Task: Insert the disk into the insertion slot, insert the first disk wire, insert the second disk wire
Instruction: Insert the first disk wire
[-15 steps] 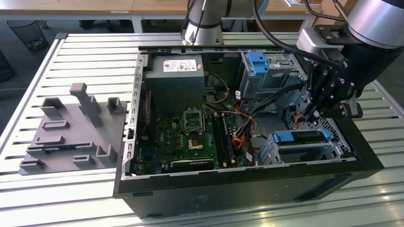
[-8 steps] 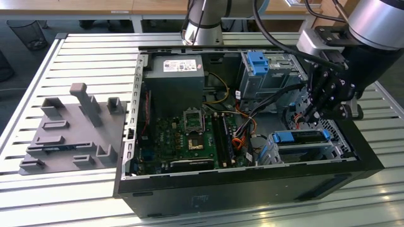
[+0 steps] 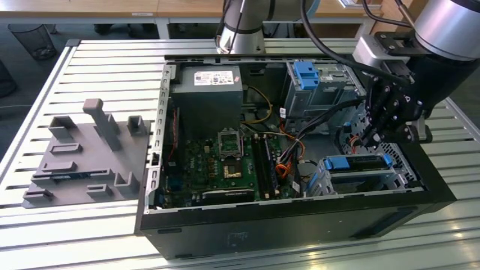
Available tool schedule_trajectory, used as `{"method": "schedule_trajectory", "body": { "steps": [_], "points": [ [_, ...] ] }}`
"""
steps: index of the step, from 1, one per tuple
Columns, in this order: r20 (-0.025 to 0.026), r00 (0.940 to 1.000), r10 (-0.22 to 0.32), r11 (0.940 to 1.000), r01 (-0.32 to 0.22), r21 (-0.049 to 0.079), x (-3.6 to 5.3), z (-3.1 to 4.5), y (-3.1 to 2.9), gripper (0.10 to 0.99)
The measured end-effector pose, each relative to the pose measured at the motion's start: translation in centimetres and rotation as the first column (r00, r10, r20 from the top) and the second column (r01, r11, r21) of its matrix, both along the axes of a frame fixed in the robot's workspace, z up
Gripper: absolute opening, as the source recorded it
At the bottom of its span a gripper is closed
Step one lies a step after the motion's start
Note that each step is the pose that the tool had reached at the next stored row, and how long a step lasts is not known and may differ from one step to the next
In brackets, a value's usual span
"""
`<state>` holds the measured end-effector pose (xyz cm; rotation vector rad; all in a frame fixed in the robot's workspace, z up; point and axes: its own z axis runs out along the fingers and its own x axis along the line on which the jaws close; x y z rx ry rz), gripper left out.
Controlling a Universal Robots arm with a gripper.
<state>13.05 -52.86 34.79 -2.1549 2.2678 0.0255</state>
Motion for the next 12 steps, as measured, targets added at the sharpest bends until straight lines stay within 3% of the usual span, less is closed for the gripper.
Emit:
{"method": "schedule_trajectory", "body": {
  "steps": [12],
  "points": [
    [0.0, 1.0, 0.0, 1.0, 0.0, 0.0, 0.0, -0.1, -0.16, 0.169]
  ]
}}
